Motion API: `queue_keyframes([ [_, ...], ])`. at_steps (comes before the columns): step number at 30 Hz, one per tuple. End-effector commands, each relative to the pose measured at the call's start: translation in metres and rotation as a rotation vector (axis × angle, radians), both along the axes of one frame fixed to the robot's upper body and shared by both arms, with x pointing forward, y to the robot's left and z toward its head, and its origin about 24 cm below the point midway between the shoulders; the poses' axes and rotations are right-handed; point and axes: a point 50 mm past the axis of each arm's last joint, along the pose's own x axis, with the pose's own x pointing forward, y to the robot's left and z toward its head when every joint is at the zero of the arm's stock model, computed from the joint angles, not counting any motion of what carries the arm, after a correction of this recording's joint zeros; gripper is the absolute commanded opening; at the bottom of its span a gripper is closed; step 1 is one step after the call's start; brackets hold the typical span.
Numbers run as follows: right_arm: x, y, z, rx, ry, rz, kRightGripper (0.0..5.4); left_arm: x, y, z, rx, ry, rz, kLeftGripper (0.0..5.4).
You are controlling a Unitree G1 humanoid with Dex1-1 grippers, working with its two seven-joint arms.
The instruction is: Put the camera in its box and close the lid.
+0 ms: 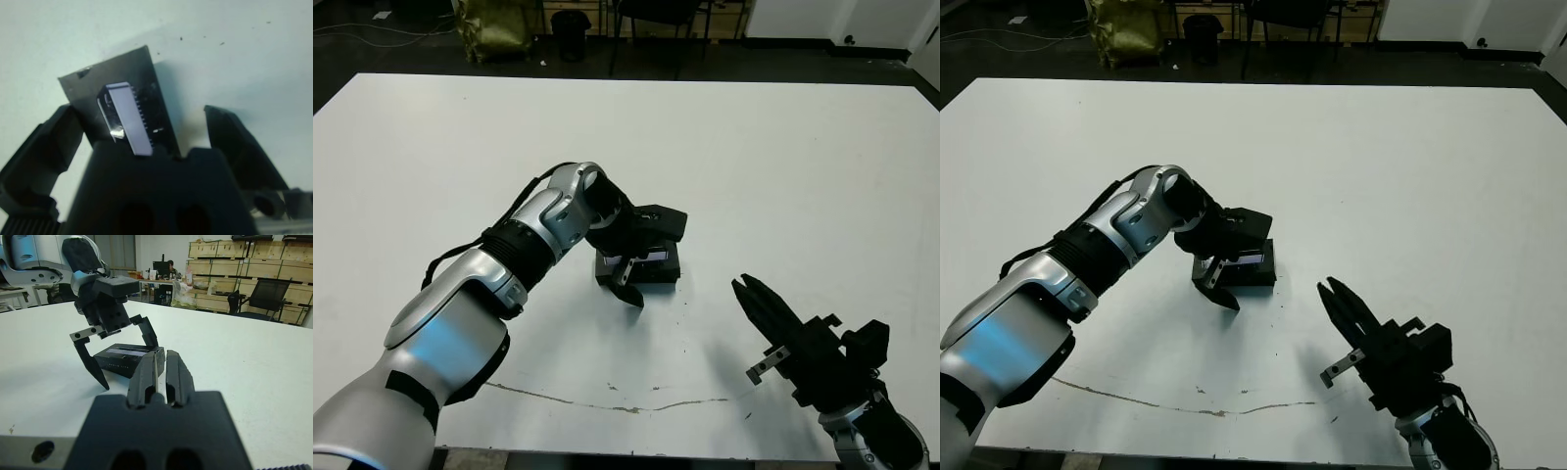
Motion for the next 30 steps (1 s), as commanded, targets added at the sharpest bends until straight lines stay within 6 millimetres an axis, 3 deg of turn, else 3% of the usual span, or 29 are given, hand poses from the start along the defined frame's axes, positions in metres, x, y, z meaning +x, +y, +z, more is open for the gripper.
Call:
queue_keyframes([
  [1,-0.002,-0.003,-0.004,-0.012,0.031,-0.013,0.00,-0.011,-0.003,-0.025,0.042,0.058,-0.021,5.38],
  [17,0.000,-0.003,-0.004,0.004,0.036,0.003,0.00,0.009,-0.010,-0.005,-0.203,-0.117,0.057,5.38],
  [30,0.001,-0.003,-0.002,-0.003,0.001,0.074,0.00,0.018,-0.015,0.005,-0.373,-0.155,0.165,5.38],
])
